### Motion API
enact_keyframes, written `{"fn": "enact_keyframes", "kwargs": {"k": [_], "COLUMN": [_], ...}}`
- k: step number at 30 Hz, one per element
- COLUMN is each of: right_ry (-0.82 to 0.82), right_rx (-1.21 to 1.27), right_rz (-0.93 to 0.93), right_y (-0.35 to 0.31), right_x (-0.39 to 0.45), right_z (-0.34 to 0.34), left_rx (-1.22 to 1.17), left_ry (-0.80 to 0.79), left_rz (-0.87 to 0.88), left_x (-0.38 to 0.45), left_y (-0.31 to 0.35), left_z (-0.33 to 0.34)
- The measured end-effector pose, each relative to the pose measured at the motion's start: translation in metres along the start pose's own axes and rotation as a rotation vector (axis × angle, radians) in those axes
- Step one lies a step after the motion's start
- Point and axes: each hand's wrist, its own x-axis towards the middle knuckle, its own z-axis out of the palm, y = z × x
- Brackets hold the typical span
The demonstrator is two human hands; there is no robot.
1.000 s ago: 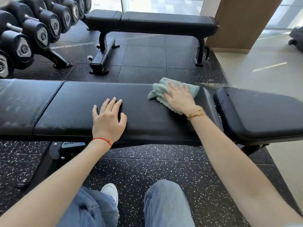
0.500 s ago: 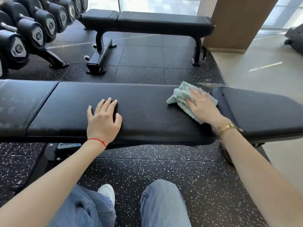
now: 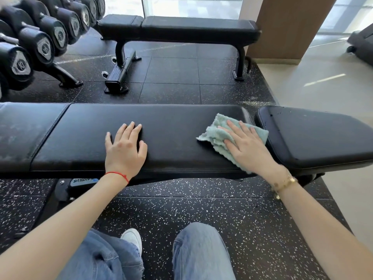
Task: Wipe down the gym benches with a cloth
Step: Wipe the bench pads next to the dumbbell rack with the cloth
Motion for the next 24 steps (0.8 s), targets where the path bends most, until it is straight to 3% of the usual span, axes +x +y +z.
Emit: {"fn": "enact_keyframes", "kwargs": {"k": [4, 7, 11, 14, 17, 20, 24], "right_ry": [-0.056, -0.093, -0.075, -0.050, -0.016, -0.019, -0.076], "right_rx": [-0.052, -0.072, -0.065, -0.018, 0.012, -0.021, -0.093], "right_rz": [0.092, 0.023, -0.239, -0.325, -0.202, -0.004, 0.078], "right_y": [-0.012, -0.049, -0.084, -0.072, -0.032, -0.008, -0.040], "right_x": [0.080, 0.101, 0.050, 0.000, -0.011, 0.029, 0.102], "right_z": [-0.003, 0.003, 0.019, 0.018, 0.009, 0.003, 0.003], "left_rx": [-0.011, -0.014, 0.004, 0.012, 0.010, 0.006, -0.002], "left_ry": [-0.004, -0.011, -0.030, -0.034, -0.031, -0.026, -0.015], "left_rz": [-0.009, -0.010, -0.003, 0.005, 0.007, -0.003, -0.004], "left_x": [-0.001, -0.001, -0.001, -0.001, -0.001, -0.002, 0.000], "left_y": [0.002, 0.003, 0.000, -0.002, -0.002, 0.001, 0.000], "left_z": [-0.002, -0.004, -0.002, -0.002, -0.002, -0.002, -0.002]}}
